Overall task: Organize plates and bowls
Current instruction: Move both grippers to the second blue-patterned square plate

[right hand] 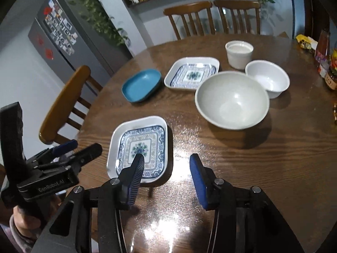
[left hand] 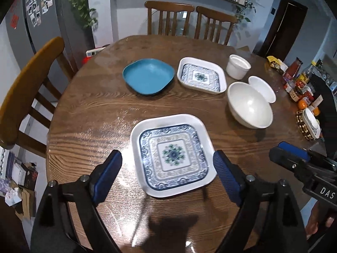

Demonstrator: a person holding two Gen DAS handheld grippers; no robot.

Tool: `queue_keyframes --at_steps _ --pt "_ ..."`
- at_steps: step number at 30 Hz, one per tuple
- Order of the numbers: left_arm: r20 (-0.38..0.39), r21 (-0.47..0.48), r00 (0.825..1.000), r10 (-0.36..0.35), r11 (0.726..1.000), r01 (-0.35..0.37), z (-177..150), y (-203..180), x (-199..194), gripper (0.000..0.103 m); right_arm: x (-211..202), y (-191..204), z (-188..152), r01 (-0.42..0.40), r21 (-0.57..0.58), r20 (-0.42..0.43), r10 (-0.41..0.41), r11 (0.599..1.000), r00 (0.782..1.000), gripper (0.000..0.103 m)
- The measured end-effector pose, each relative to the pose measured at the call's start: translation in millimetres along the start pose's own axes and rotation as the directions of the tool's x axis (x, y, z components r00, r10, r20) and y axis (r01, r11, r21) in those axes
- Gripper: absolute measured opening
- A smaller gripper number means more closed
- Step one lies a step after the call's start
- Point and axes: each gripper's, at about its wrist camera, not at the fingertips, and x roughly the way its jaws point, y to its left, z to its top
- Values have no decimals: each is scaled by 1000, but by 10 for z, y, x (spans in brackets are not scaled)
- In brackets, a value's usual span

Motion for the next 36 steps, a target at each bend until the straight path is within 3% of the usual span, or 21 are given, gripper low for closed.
queue_keyframes --at_steps 6,13,19,24,26,32,36 --pt "59 42 998 1 999 -4 139 -257 -201 92 -316 -104 144 29 -2 65 -28 1000 997 46" --pt "78 67 995 -65 996 60 385 -471 -279 92 -642 -192 398 71 -19 148 -67 997 987 46" --pt "105 8 993 -57 998 56 810 -526 -299 92 -686 -259 775 101 -25 165 -95 995 982 46" --pt "153 5 985 -84 996 84 1066 -653 -419 92 -661 -284 1066 82 -53 177 -72 995 982 46" --pt "152 23 983 -102 995 100 1209 -725 -407 99 -583 -314 1163 68 -49 162 -59 996 985 46" --pt "133 -15 991 -21 1000 23 1615 -710 -109 99 -199 -439 1498 67 -26 94 -64 997 993 46" --pt "28 -62 997 73 996 -71 1692 -564 482 99 135 -552 1644 115 -29 29 -114 993 993 46"
